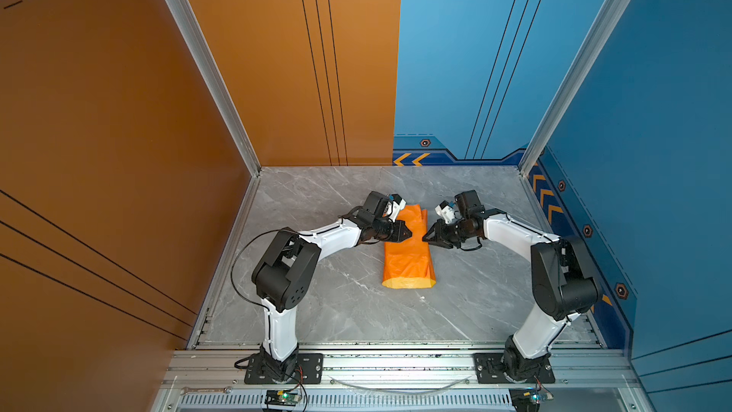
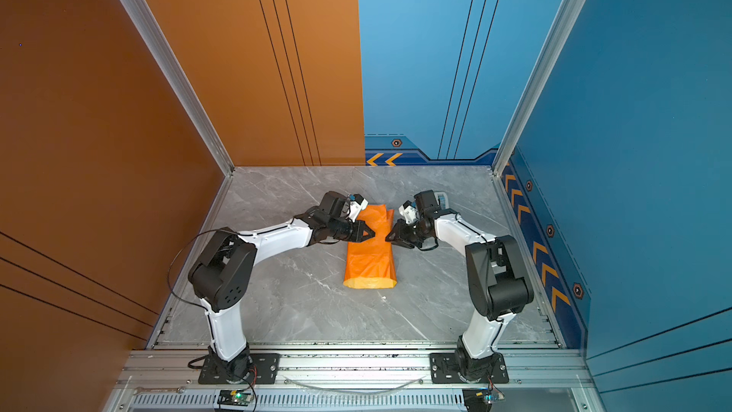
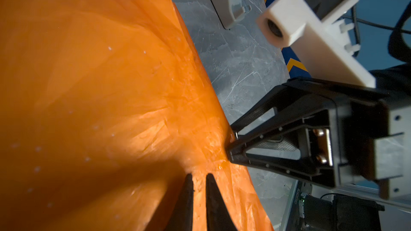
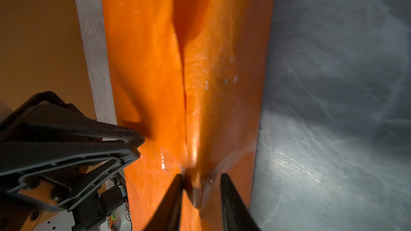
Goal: Wrap a gift box in wrapping paper
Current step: Stick the wrapping paper to the gift box, then fold the third fold of the wrapping paper on the gift box.
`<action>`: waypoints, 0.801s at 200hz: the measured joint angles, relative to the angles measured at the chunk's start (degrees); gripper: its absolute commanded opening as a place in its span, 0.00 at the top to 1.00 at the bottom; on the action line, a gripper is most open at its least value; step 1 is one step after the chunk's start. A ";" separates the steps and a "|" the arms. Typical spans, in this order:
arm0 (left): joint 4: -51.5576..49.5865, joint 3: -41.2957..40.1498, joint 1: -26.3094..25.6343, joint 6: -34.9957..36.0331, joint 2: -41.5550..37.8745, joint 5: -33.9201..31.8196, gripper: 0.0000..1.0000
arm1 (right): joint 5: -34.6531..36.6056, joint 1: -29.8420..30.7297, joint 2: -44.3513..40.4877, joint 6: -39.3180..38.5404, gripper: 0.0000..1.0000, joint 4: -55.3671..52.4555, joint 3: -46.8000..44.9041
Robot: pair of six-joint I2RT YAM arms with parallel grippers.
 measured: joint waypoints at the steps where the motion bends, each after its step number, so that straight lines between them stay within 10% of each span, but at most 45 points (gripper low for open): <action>1: -0.02 0.00 0.04 0.00 0.00 -0.09 0.83 | 0.00 0.00 -0.02 0.04 0.43 -0.04 -0.02; 104: -3.19 -8.98 6.51 -5.22 -12.81 -7.37 0.64 | 11.34 3.91 4.24 -2.80 0.32 -14.01 16.15; 160: 0.66 -13.03 6.54 -9.38 -11.63 -6.99 0.56 | 11.91 5.60 9.33 -3.39 0.66 -16.35 18.25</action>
